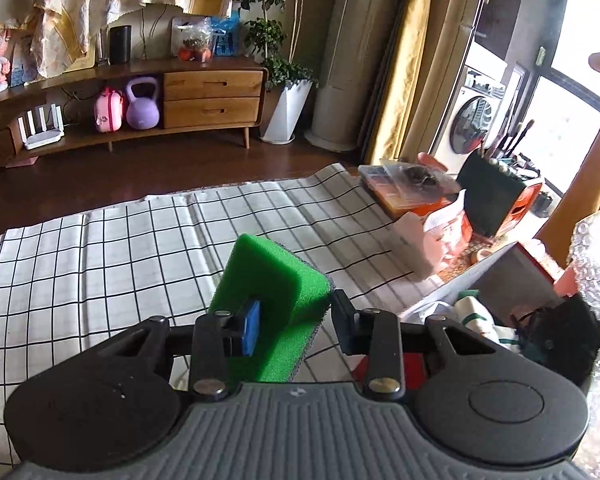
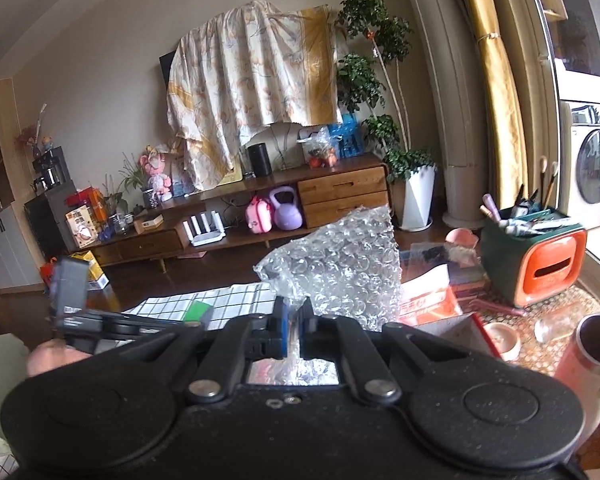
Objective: Organize soft objects
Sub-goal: 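Lift the green sponge with the left tool while the right tool keeps holding the bubble wrap, then carry the sponge and bubble wrap over the red box with both tools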
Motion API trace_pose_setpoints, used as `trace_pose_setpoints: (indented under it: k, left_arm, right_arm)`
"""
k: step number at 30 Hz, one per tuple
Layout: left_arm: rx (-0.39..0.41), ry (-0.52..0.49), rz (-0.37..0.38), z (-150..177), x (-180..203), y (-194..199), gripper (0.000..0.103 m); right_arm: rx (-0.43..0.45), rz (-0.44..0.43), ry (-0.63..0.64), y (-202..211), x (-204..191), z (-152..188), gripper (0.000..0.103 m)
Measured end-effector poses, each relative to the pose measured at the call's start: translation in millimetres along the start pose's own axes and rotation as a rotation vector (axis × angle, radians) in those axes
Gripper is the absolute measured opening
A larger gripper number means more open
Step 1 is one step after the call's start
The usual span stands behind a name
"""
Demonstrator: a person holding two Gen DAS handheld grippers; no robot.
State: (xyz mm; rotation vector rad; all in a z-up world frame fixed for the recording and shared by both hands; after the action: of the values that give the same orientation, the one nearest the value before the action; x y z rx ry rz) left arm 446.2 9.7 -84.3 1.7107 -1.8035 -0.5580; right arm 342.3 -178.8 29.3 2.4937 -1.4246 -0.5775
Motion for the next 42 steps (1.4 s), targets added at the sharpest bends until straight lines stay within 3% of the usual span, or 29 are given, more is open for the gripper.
trace_pose_setpoints:
  k: [7, 17, 22, 34, 42]
  left_arm:
    - [0.021, 0.003, 0.172, -10.1, 67.1, 47.1, 0.036]
    - [-0.012, -0.055, 0.359, -1.7, 170.7, 64.7, 0.036]
    - [-0.027, -0.072, 0.397, 0.9, 200.4, 55.8, 0.036]
    - [-0.126, -0.088, 0.367, 40.1, 214.4, -2.4, 0.036]
    - [-0.153, -0.077, 0.374, 54.2, 217.1, -23.8, 0.038]
  right_arm:
    - [0.016, 0.103, 0.047, 4.0, 27.2, -8.1, 0.004]
    - [0.075, 0.237, 0.06, -6.1, 76.4, -17.7, 0.004]
    - [0.079, 0.232, 0.05, -16.3, 89.2, -4.9, 0.004]
    - [-0.197, 0.109, -0.014, -42.3, 97.6, 101.8, 0.004]
    - [-0.305, 0.088, -0.042, -58.2, 88.6, 139.7, 0.009]
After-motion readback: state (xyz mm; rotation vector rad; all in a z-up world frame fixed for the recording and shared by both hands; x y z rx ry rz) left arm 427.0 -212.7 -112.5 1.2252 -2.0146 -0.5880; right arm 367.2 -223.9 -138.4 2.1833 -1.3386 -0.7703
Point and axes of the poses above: each gripper's, at about its wrist camera, not at the fingertips, and y roughly against the way its jaws point, x to its right, z to its underside, the point moved 10 cm from there along -y, roughly the way its jaws point, and after that the axes turned 4 degrees about -z, right-handed, at the moved point
